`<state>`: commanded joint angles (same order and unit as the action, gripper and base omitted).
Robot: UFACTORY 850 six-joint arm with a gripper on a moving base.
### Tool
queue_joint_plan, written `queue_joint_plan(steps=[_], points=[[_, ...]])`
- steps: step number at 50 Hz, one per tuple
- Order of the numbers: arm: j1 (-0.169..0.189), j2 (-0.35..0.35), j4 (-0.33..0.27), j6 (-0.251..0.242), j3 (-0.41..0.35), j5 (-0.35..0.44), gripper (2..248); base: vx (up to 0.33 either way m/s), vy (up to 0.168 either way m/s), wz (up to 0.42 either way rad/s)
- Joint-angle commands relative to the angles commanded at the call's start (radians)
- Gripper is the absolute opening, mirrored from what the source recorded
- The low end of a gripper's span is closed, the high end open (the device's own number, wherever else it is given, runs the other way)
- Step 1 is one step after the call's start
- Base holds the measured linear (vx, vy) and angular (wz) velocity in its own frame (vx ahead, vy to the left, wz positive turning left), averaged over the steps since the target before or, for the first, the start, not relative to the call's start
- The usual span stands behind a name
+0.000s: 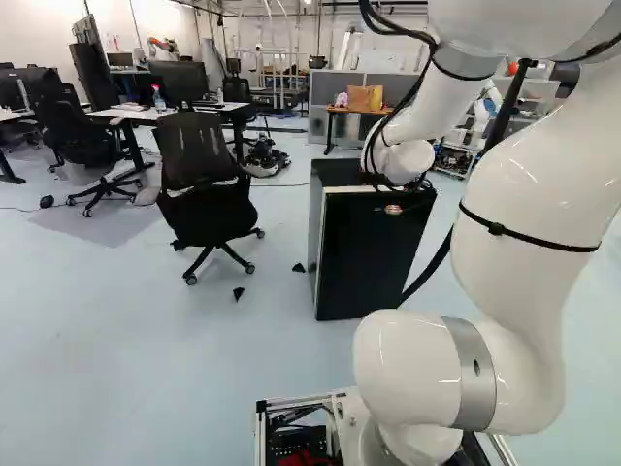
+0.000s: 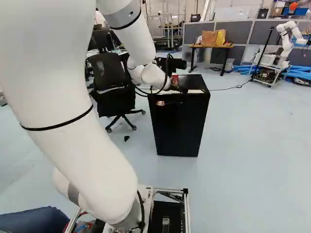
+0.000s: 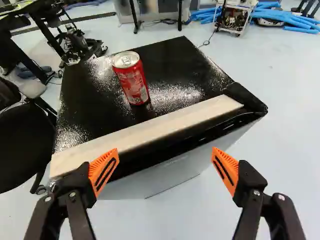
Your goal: Grab a drink from the fridge
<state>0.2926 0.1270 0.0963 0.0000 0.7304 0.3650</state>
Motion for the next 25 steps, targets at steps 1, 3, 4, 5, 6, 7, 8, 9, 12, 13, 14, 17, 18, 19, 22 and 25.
queue_joint_plan(steps=[1, 3, 4, 5, 6, 7, 8, 9, 12, 13, 14, 17, 18, 19, 22, 25], points=[[0.0, 0.001, -0.003, 0.0, 0.002, 0.005, 247, 0.0, 0.0, 0.0], [0.0, 0.005, -0.009, 0.0, 0.005, 0.014, 247, 0.0, 0.0, 0.0], [0.001, 0.006, -0.012, 0.0, 0.007, 0.018, 247, 0.0, 0.0, 0.0], [0.001, 0.008, -0.015, 0.0, 0.008, 0.022, 247, 0.0, 0.0, 0.0], [0.001, 0.009, -0.019, 0.0, 0.01, 0.026, 247, 0.0, 0.0, 0.0], [0.001, 0.011, -0.023, 0.0, 0.012, 0.03, 247, 0.0, 0.0, 0.0], [0.001, 0.013, -0.026, 0.0, 0.014, 0.033, 247, 0.0, 0.0, 0.0], [0.002, 0.014, -0.03, 0.0, 0.016, 0.037, 247, 0.0, 0.0, 0.0], [0.003, 0.02, -0.044, 0.0, 0.022, 0.048, 247, 0.0, 0.0, 0.0], [0.003, 0.021, -0.047, 0.0, 0.023, 0.051, 247, 0.0, 0.0, 0.0], [0.003, 0.023, -0.052, 0.0, 0.025, 0.054, 247, 0.0, 0.0, 0.0], [0.004, 0.028, -0.066, 0.0, 0.031, 0.064, 247, 0.0, 0.0, 0.0], [0.005, 0.03, -0.07, 0.0, 0.033, 0.068, 247, 0.0, 0.0, 0.0], [0.005, 0.032, -0.075, 0.0, 0.035, 0.071, 247, 0.0, 0.0, 0.0], [0.006, 0.038, -0.09, 0.0, 0.041, 0.078, 247, 0.0, 0.0, 0.0], [0.007, 0.043, -0.105, 0.0, 0.048, 0.086, 247, 0.0, 0.0, 0.0]])
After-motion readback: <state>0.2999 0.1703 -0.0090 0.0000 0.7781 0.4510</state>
